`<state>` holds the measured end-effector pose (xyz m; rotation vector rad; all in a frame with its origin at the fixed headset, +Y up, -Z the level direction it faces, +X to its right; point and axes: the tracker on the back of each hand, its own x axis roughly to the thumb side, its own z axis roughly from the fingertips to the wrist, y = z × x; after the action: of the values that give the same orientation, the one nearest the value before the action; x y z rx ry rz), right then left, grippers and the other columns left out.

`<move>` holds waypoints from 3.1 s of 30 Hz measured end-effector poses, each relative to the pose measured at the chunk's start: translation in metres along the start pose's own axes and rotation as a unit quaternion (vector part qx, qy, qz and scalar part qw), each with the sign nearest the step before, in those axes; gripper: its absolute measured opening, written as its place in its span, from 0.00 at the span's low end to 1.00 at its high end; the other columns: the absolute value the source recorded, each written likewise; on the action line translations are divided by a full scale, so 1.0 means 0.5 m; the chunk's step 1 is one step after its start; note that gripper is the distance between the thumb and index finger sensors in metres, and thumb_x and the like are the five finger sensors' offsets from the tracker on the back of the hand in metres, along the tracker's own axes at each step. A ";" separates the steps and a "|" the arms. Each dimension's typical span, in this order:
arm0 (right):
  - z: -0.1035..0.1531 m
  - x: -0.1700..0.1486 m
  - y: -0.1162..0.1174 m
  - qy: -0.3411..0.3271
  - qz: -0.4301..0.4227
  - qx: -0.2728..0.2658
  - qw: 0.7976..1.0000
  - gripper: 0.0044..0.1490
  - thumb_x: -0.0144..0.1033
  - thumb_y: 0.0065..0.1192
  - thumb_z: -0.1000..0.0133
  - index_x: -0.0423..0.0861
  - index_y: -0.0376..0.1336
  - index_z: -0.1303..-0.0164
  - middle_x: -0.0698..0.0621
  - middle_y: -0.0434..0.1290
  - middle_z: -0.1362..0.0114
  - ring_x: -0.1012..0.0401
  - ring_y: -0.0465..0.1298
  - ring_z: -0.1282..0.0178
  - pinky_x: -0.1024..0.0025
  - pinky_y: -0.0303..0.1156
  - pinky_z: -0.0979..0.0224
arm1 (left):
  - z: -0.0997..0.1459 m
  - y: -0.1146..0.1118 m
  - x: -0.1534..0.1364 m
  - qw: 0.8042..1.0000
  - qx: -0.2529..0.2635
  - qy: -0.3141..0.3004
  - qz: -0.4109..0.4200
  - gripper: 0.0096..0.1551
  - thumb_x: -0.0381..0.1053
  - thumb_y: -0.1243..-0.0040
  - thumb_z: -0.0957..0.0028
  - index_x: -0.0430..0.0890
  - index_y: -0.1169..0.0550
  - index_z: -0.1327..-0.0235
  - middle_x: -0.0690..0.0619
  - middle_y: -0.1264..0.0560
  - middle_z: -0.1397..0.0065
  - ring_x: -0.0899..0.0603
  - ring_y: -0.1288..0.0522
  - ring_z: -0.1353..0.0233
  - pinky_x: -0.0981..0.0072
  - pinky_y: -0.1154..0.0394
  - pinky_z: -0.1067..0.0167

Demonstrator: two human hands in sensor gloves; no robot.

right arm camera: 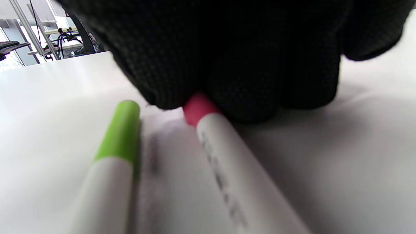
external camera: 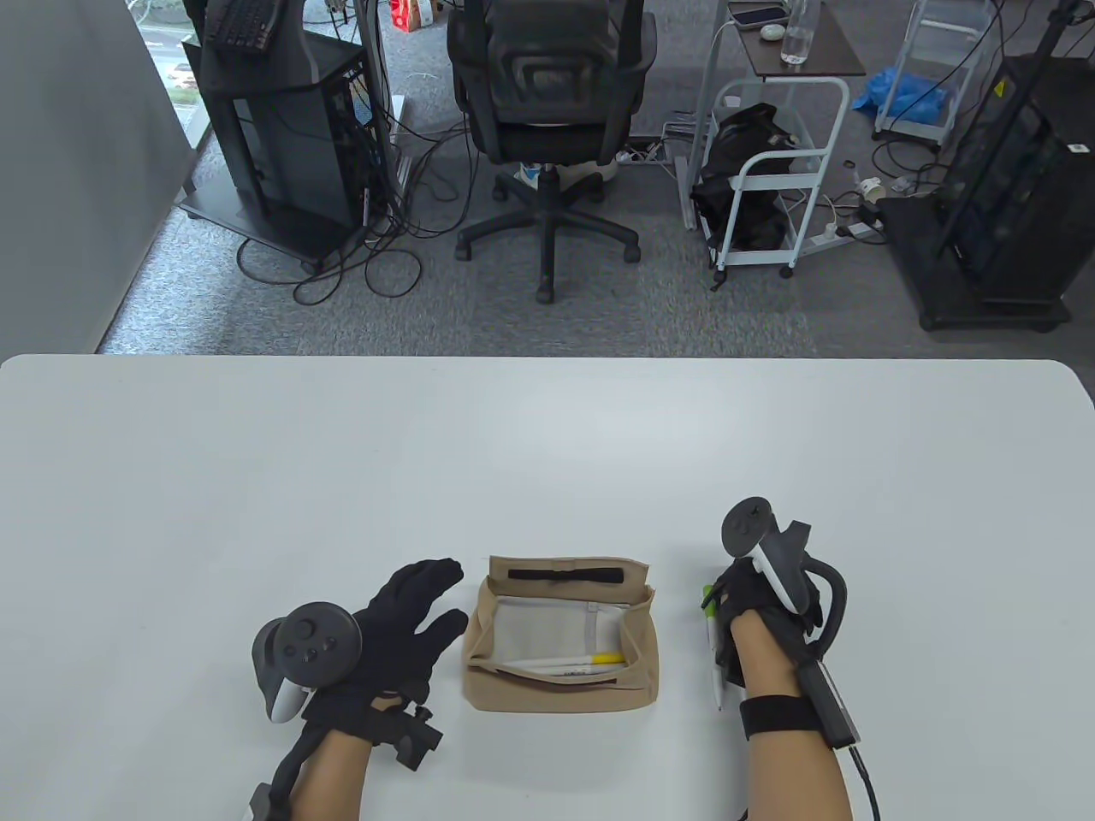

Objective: Twist to extend twist pen refills

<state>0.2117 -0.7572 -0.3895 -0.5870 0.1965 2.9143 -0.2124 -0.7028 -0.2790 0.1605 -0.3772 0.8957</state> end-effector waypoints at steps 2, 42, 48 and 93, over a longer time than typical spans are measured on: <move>0.000 0.002 0.001 0.001 0.003 -0.002 1.000 0.32 0.37 0.83 0.57 0.26 0.79 0.55 0.35 0.88 0.59 0.41 0.83 0.51 0.35 0.75 0.43 | 0.000 0.000 0.000 1.000 -0.001 0.000 -0.001 0.40 0.56 0.32 0.53 0.37 0.26 0.31 0.35 0.29 0.28 0.28 0.24 0.32 0.35 0.29 0.37; 0.134 0.160 -0.104 -0.211 -0.085 0.040 0.973 0.38 0.41 0.77 0.50 0.30 0.72 0.37 0.30 0.79 0.38 0.33 0.72 0.36 0.28 0.62 0.33 | -0.003 -0.022 0.010 0.999 -0.028 -0.007 -0.021 0.40 0.56 0.32 0.53 0.37 0.26 0.30 0.35 0.29 0.28 0.29 0.24 0.31 0.35 0.29 0.37; 0.126 0.162 -0.086 -0.216 -0.086 0.038 0.972 0.30 0.37 0.77 0.50 0.33 0.75 0.43 0.33 0.82 0.43 0.35 0.74 0.38 0.29 0.64 0.34 | -0.008 -0.033 0.033 0.998 -0.037 -0.029 -0.050 0.38 0.55 0.32 0.53 0.38 0.24 0.32 0.35 0.27 0.29 0.29 0.23 0.32 0.36 0.27 0.39; 0.131 0.165 -0.076 -0.205 -0.069 0.022 0.976 0.29 0.38 0.75 0.49 0.35 0.75 0.43 0.34 0.82 0.44 0.35 0.75 0.39 0.30 0.65 0.34 | -0.103 -0.319 0.077 0.865 -0.306 0.044 -0.396 0.28 0.48 0.28 0.57 0.40 0.17 0.43 0.38 0.18 0.40 0.36 0.16 0.41 0.43 0.22 0.41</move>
<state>0.1195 -0.6988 -0.3658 0.0152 0.1586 2.8066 -0.0522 -0.7585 -0.3086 -0.3035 -0.4428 -0.0597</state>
